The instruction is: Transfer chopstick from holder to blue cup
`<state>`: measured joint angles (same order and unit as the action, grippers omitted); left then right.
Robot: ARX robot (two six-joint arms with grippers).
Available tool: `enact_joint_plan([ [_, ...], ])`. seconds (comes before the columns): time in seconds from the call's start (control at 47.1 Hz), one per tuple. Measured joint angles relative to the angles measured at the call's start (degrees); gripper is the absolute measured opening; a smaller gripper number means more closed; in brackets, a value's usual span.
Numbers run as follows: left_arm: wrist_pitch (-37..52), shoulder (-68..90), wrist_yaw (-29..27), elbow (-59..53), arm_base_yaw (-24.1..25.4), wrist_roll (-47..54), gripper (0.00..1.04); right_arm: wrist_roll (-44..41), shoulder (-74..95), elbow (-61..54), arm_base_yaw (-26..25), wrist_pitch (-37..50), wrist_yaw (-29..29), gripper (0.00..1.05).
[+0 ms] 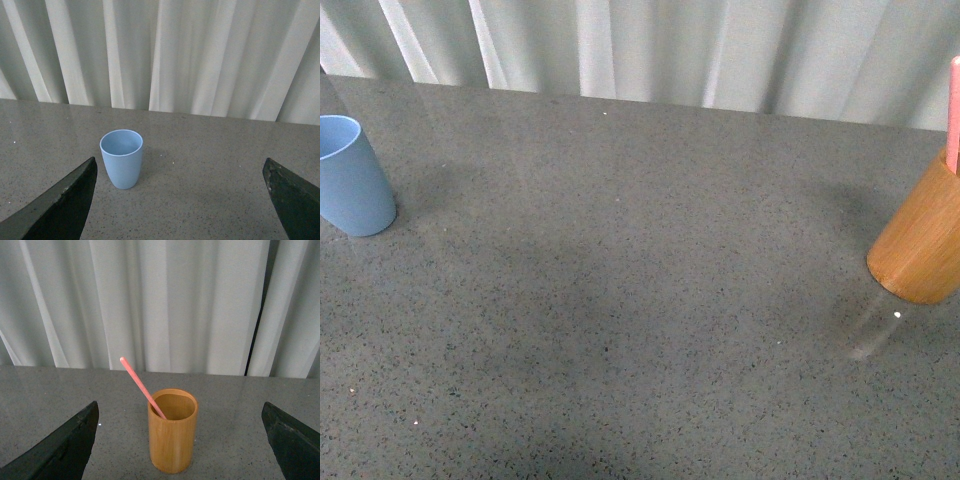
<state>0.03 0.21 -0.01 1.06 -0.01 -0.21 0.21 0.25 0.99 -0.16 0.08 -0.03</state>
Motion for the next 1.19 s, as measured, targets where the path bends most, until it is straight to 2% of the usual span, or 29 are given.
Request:
enact_joint_plan([
  [1.19, 0.00, 0.00, 0.00, 0.00, 0.00, 0.00, 0.98, 0.00, 0.00, 0.00, 0.00, 0.00, 0.00, 0.95],
])
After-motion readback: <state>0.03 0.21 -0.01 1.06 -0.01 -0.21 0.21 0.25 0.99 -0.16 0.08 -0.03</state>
